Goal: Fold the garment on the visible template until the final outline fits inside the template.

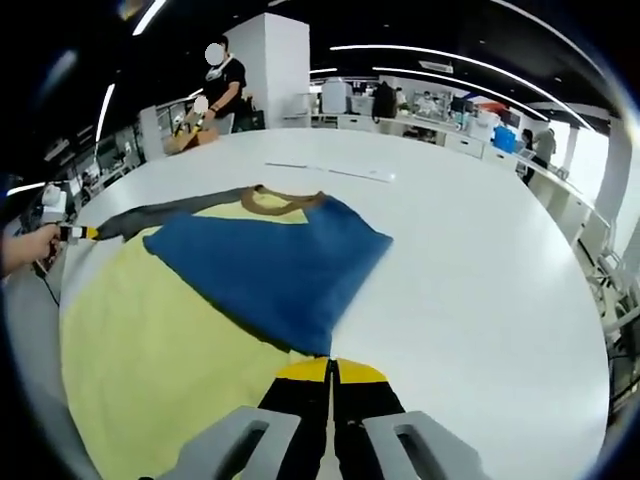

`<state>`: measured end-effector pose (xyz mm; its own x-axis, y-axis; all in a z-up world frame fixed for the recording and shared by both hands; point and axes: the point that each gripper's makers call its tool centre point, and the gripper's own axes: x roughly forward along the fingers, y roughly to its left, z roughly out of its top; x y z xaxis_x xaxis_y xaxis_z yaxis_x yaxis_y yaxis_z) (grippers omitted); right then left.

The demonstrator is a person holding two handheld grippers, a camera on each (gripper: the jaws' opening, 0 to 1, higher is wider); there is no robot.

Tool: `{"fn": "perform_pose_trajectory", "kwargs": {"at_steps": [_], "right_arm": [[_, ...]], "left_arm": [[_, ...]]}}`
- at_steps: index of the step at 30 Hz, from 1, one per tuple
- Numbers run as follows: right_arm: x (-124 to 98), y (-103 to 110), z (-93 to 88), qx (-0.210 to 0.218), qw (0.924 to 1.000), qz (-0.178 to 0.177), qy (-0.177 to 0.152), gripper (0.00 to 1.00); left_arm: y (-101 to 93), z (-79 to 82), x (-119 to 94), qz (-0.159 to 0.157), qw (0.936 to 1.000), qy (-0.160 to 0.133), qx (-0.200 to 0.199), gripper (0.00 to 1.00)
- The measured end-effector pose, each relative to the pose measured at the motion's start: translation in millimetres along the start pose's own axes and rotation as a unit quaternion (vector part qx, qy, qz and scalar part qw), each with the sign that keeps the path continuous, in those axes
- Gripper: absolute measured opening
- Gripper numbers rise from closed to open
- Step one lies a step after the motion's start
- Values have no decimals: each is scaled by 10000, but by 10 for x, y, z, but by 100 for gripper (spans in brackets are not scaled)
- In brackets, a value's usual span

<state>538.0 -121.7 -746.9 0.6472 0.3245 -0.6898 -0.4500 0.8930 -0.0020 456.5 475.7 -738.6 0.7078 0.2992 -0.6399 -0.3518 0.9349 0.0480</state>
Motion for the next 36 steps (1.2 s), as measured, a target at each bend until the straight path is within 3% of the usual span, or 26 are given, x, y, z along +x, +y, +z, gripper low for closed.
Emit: {"fn": "perform_pose_trajectory", "kwargs": {"at_steps": [13,15,17,18,20,29,36], "right_arm": [[-40,-108,-70,-113,9997,-151,184,0],[-77,-225,-147,-346,9977,-411,413,0],[-95,-212,-136,-234,9987,-339,305,0],[-112,-147,-104,126,9997,-157,139,0],[-143,-185,-105,240,9994,-211,114,0],[-171,-68,-35,273,9996,-10,-22,0],[-198,-6,42,434,9987,185,-212,0]], "left_arm": [[57,26,111,-127,9994,109,303,0],[71,30,123,-87,9993,133,329,0],[84,46,138,-59,9994,119,309,0],[78,51,143,-75,9994,116,304,0],[69,52,152,-65,9989,127,449,0],[61,22,137,-39,9993,157,335,2],[62,7,126,-109,9996,131,227,16]]}}
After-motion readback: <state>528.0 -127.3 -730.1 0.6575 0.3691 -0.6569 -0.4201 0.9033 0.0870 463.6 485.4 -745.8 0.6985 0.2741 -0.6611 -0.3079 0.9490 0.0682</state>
